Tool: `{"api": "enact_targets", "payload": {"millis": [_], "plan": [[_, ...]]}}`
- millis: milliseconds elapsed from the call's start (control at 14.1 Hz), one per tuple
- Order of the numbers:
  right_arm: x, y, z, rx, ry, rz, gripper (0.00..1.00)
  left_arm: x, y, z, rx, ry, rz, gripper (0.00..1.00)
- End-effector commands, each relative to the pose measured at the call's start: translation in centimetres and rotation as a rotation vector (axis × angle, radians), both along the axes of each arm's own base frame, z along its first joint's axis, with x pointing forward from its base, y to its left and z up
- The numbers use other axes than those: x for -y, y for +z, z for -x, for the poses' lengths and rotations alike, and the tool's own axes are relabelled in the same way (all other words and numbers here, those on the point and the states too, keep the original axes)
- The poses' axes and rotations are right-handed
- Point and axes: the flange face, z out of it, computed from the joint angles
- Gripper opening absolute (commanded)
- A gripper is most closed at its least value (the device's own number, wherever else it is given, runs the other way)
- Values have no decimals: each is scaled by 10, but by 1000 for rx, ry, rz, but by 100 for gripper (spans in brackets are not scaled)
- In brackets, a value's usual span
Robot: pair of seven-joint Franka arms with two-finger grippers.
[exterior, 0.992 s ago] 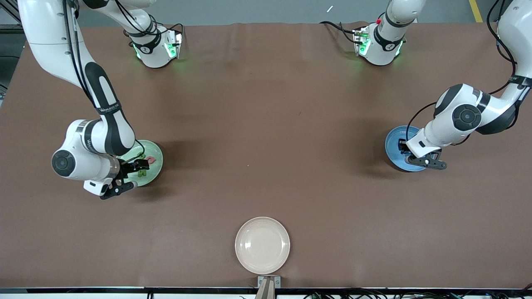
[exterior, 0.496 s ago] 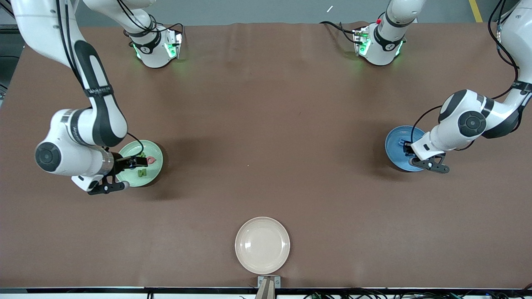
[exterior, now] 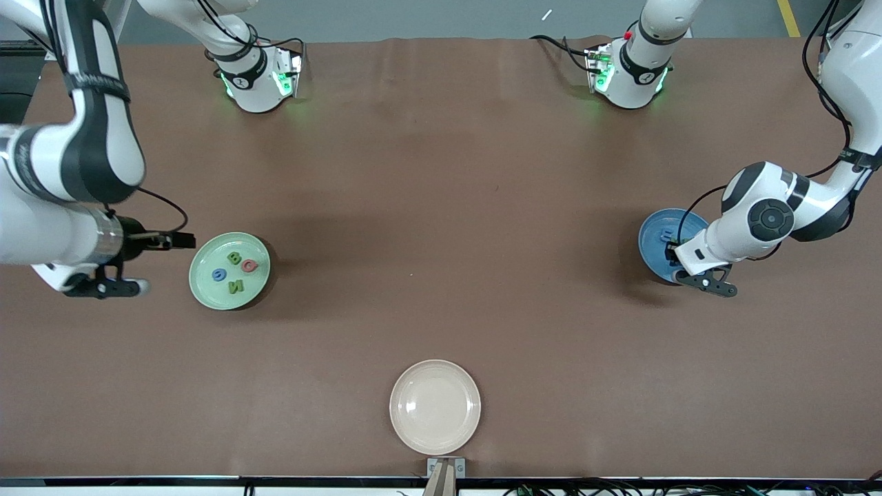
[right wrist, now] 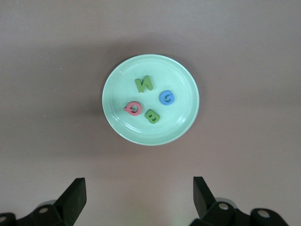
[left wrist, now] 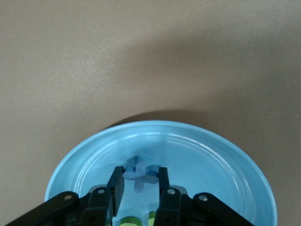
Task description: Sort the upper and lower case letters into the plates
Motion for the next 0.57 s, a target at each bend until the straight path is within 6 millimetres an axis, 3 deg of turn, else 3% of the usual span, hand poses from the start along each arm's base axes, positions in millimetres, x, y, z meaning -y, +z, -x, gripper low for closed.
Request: {"api": "enact_targets", "payload": {"millis": [0,142,354,496], "plan": [[5,31,15,29,-65,25,100,-4,1,-4,11,-26,-8,25],[17,48,17,65,-79,25,100,-5,2,-4,12,-23,-11,70],[33,72,19,97,-61,64,100,4,14,-7,22,-21,-6,100],[55,80,24,102,-26,47,100,11,28,-9,26,1,20,100]]}}
